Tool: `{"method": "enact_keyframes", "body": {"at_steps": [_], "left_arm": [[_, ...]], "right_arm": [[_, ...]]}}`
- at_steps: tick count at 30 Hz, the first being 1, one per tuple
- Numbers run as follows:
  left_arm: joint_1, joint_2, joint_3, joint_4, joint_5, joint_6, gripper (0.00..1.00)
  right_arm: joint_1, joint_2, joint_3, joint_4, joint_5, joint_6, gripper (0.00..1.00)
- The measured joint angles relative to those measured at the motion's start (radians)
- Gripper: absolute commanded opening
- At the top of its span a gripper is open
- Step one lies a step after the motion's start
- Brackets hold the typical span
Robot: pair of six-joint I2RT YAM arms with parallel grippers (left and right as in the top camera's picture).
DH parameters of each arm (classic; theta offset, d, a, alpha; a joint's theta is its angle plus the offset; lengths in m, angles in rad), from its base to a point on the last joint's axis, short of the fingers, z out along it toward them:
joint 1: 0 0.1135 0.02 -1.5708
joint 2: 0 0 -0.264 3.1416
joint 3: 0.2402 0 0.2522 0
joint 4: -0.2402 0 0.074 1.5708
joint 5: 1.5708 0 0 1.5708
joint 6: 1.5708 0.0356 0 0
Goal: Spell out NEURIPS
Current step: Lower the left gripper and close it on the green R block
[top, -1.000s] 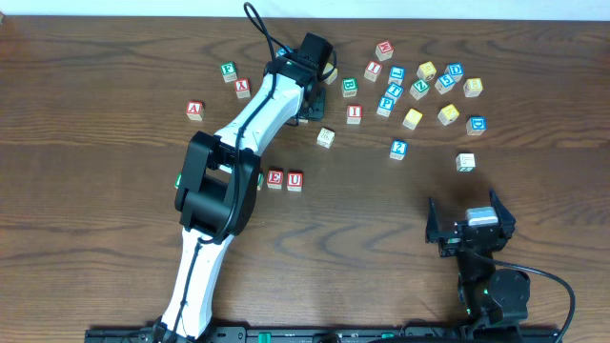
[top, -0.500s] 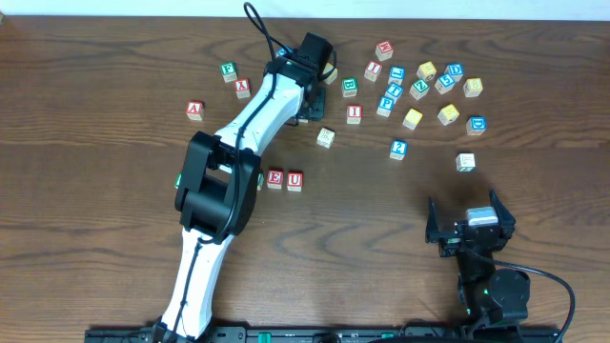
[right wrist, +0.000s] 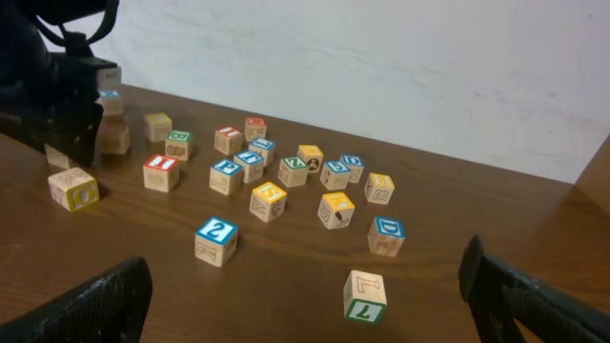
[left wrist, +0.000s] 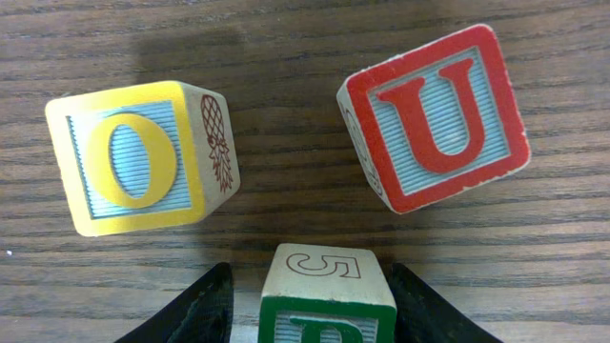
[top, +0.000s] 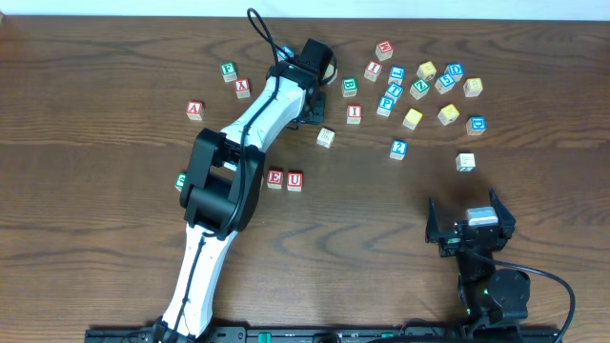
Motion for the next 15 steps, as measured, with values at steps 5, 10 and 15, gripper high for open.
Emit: {"method": "enact_keyframes", "body": {"at_steps": [5,10,15], "left_arm": [[0.0,0.0,0.0,0.002,0.0,0.0,0.5],[0.0,0.0,0.002,-0.012,0.0,0.0,0.5],[0.0,0.0,0.023,-0.051,0.0,0.0,0.5]], "right_arm": [[0.0,0.0,0.0,0.0,0.0,0.0,0.99],[0.0,0.0,0.0,0.0,0.0,0.0,0.99],[0.0,0.0,0.0,0.0,0.0,0.0,0.99]]}}
